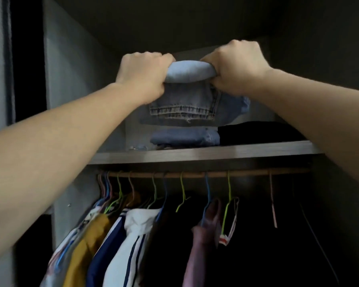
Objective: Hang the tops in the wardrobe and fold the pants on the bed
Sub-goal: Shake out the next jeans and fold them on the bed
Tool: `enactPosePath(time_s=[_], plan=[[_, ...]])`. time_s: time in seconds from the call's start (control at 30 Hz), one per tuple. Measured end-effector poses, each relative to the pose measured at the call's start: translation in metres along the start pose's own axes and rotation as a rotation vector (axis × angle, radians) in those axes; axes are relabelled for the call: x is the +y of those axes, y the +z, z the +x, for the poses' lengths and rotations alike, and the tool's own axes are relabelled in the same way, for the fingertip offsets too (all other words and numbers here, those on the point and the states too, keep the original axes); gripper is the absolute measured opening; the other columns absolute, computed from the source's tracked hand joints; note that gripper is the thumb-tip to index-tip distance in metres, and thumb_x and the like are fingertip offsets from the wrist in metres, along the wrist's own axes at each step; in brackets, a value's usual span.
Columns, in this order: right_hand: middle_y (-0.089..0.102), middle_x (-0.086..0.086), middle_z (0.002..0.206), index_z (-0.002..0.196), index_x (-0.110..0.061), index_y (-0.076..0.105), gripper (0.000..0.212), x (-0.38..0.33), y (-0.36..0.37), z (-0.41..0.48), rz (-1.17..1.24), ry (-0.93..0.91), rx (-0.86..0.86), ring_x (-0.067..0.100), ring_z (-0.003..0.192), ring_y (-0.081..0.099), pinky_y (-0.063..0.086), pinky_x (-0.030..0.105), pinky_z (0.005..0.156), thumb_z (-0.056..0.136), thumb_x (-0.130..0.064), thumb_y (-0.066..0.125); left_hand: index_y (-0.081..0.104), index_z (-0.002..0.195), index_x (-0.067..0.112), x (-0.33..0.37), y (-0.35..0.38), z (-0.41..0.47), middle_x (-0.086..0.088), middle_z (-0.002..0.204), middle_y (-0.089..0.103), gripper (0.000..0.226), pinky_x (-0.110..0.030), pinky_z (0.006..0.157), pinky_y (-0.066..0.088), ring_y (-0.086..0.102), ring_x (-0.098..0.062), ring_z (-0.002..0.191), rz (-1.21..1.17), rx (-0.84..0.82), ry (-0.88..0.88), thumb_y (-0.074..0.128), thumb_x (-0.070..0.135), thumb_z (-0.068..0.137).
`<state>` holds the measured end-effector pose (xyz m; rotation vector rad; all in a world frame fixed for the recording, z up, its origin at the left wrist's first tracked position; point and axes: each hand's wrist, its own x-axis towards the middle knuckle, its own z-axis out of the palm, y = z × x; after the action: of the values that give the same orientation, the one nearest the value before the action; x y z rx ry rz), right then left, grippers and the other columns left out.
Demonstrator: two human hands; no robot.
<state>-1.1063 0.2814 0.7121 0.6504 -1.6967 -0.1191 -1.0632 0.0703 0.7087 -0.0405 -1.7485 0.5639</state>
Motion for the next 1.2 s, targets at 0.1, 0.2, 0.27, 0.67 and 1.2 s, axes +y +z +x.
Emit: enactPosePath(time_s=[0.1,0.2,0.27,0.67,1.2], plan=[[0.061,0.002,0.086,0.099,-0.033,0.066,0.016,-0.003,0.039,0.029,0.032,0.041,-0.079,0.035,0.086,0.062,0.038,0.037,0.065,0.085,-0.042,0.063,0.058,0.112,0.029,-0.019,0.044,0.016,-0.01,0.101,0.068,0.034,-0.039,0.067,0.038,0.063,-0.04,0.094,0.0,-0.012,0.015,0.063,0.021,0.079],[0.058,0.003,0.082,0.09,-0.032,0.061,0.006,-0.007,0.073,0.052,-0.016,0.067,-0.075,0.035,0.083,0.062,0.045,0.042,0.066,0.084,-0.034,0.063,0.058,0.108,0.027,-0.033,0.088,0.032,-0.015,0.098,0.068,0.03,-0.04,0.066,0.037,0.063,-0.043,0.092,-0.021,0.024,0.026,0.063,0.02,0.078],[0.055,0.006,0.081,0.086,-0.029,0.057,0.006,-0.007,0.092,0.068,-0.078,0.08,-0.034,0.037,0.083,0.062,0.045,0.043,0.067,0.085,-0.028,0.063,0.057,0.108,0.024,-0.04,0.117,0.046,-0.015,0.1,0.067,0.03,-0.041,0.066,0.036,0.063,-0.044,0.092,-0.046,0.061,0.039,0.063,0.02,0.079],[0.058,-0.006,0.076,0.094,-0.024,0.06,0.016,-0.014,0.24,0.082,0.032,0.106,-0.841,0.02,0.076,0.063,0.045,0.027,0.064,0.085,-0.029,0.071,0.052,0.115,0.022,-0.029,0.283,0.038,-0.011,0.12,0.063,0.033,-0.03,0.067,0.053,0.063,-0.023,0.088,-0.442,-0.773,0.174,0.064,0.015,0.085],[0.037,0.01,0.156,0.151,-0.025,0.04,0.057,0.026,0.184,0.043,0.09,0.396,-0.613,0.032,0.142,0.037,0.032,0.039,0.114,0.1,-0.051,0.043,0.051,0.138,0.017,-0.024,0.227,0.018,-0.014,0.146,0.047,0.046,-0.049,0.107,0.035,0.041,-0.034,0.133,-0.371,-0.299,-0.068,0.029,0.035,0.101]])
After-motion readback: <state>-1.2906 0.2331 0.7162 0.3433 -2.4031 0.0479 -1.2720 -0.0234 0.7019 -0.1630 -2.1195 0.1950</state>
